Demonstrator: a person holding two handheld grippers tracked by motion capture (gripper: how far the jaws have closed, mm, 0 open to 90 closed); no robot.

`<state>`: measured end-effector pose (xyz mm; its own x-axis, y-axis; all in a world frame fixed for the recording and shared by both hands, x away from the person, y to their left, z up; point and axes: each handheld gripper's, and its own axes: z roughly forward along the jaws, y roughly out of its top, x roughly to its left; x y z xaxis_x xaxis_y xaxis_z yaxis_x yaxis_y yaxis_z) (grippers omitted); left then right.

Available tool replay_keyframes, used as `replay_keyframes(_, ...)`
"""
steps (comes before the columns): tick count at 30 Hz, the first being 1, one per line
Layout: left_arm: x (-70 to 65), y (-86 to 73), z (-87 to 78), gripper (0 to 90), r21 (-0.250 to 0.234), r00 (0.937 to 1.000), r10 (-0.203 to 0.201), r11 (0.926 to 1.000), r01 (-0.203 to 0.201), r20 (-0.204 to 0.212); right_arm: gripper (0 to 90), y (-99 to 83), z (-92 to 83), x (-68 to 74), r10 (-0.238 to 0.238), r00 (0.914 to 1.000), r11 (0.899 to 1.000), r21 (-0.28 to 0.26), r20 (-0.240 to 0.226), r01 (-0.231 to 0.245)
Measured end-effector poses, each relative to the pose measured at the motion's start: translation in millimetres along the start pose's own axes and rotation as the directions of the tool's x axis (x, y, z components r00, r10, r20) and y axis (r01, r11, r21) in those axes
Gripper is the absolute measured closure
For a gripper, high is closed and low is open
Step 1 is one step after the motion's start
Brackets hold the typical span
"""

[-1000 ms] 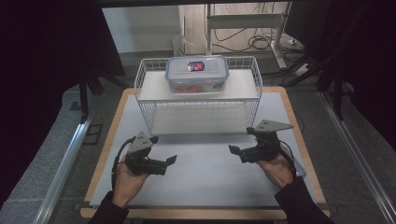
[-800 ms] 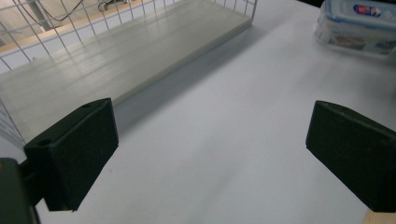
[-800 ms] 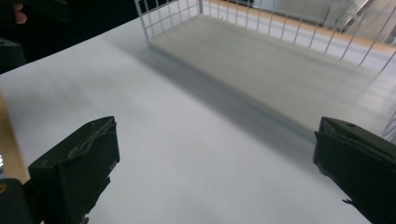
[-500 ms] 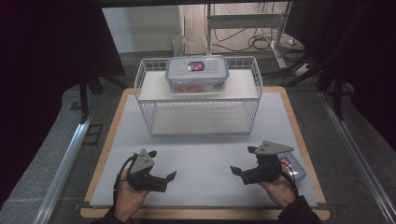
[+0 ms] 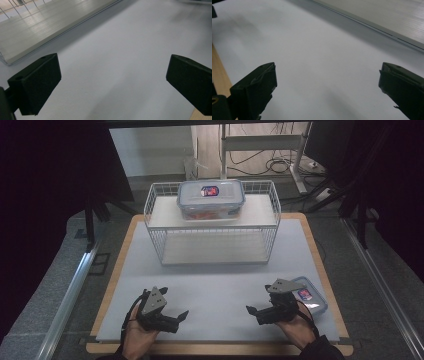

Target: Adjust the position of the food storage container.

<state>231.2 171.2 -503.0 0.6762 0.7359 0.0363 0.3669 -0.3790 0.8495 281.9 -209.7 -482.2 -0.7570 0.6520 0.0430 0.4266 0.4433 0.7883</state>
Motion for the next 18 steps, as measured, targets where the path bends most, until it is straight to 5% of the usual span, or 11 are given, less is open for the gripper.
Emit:
replay_keyframes(9,0.9,-1.7,1.6,0.0,0.014,0.9999,-0.013,0.9998,0.013,0.003,3.3,-0.3,0.7,-2.5,-0.001,0.9993,0.999,0.043,0.038,-0.001)
replay_keyframes(12,0.7,-2.2,2.7,0.0,0.025,1.0,-0.007,0.9997,0.007,0.004,18.8,1.3,-5.7,-5.6,0.007,0.9983,0.999,0.041,0.057,-0.009)
replay_keyframes(18,1.4,-2.8,3.3,0.0,0.03,0.9999,-0.009,0.9995,0.009,0.009,66.5,-2.5,-25.6,-24.7,0.035,0.9975,0.998,0.057,0.061,-0.039)
